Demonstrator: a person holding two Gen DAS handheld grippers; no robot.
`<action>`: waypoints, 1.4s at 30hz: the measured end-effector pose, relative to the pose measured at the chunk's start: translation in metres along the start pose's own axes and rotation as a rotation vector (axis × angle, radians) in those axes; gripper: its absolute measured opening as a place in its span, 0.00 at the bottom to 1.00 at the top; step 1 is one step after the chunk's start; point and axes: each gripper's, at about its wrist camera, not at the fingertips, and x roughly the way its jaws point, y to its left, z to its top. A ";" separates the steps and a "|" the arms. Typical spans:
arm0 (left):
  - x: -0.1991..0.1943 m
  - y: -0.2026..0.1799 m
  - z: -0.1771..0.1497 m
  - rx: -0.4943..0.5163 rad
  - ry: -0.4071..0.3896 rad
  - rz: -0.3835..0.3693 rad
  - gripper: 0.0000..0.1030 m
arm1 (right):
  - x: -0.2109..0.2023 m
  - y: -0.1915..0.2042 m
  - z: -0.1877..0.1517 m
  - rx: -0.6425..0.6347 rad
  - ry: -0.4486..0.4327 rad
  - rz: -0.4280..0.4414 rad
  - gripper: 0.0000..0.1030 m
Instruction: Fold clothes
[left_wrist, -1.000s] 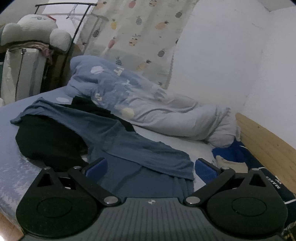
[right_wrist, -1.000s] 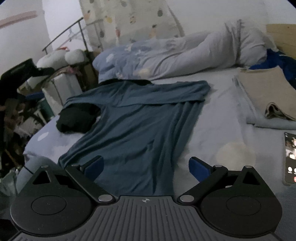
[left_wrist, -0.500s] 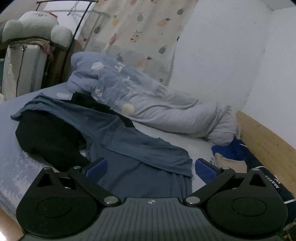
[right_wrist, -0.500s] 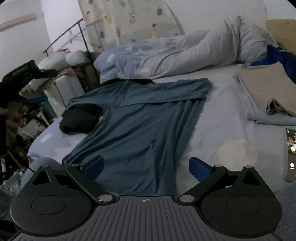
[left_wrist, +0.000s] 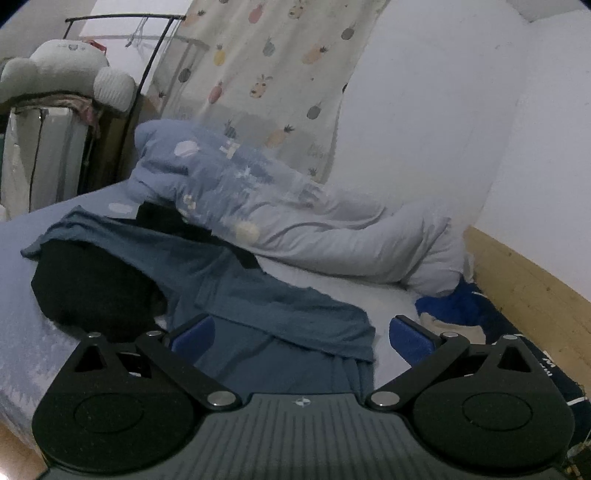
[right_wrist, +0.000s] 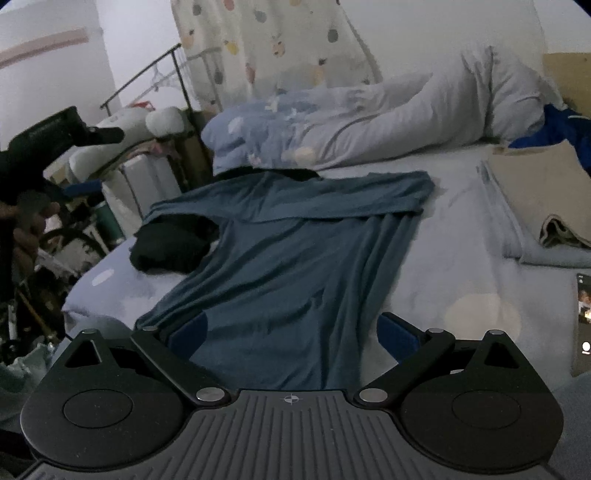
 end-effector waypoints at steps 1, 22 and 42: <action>0.001 -0.002 0.000 0.001 -0.001 0.000 1.00 | -0.001 0.000 0.001 0.001 -0.002 0.000 0.97; 0.047 0.098 0.019 -0.073 -0.133 0.162 1.00 | 0.002 -0.005 0.014 0.057 0.011 -0.046 1.00; 0.161 0.479 0.015 -1.026 -0.281 0.188 1.00 | 0.119 0.117 0.088 -0.093 0.088 0.047 1.00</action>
